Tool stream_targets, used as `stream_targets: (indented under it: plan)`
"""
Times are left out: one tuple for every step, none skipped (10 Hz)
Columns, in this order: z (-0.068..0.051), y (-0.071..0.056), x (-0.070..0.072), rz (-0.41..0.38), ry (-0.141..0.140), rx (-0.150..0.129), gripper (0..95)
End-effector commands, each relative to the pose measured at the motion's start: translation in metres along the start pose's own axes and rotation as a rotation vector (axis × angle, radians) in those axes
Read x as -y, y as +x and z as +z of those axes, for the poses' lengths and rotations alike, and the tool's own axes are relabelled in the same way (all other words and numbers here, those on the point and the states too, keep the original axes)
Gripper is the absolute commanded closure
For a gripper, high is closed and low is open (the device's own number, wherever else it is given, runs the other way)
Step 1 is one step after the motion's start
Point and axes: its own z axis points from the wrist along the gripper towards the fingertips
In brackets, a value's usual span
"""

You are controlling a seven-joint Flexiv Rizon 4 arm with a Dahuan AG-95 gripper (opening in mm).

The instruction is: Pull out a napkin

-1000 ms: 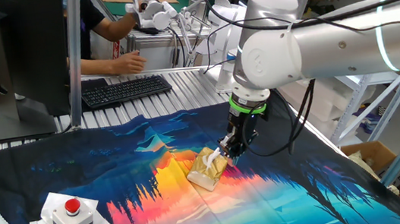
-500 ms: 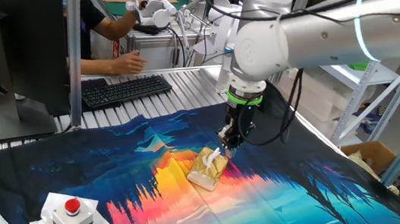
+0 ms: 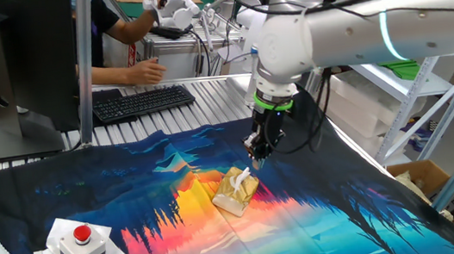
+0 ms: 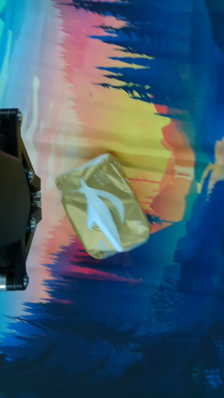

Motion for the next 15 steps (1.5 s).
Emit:
stream_targets:
  plan:
    - [0.003,-0.008,0.004,0.001,-0.004,-0.002,95.0]
    - [0.005,-0.011,0.005,0.001,-0.005,-0.003,95.0]
    - [0.008,-0.016,0.008,0.001,-0.008,-0.009,95.0]
    - [0.010,-0.018,0.009,0.001,-0.008,-0.014,95.0]
    - [0.012,-0.021,0.009,0.001,-0.007,-0.014,95.0]
    - [0.016,-0.023,0.009,0.001,-0.007,-0.012,95.0]
    - [0.019,-0.027,0.010,0.001,-0.007,-0.012,95.0]
    - [0.022,-0.029,0.012,0.001,-0.004,-0.013,95.0]
    - [0.025,-0.033,0.013,0.001,-0.006,-0.013,95.0]
    - [0.029,-0.038,0.016,0.004,-0.006,-0.012,95.0]
    - [0.030,-0.039,0.017,0.017,0.001,-0.019,76.0]
    - [0.032,-0.039,0.017,0.021,0.010,-0.021,57.0]
    - [0.036,-0.040,0.015,0.026,0.014,-0.025,38.0]
    - [0.039,-0.041,0.015,0.036,0.015,-0.026,38.0]
    - [0.042,-0.042,0.014,0.038,0.015,-0.025,19.0]
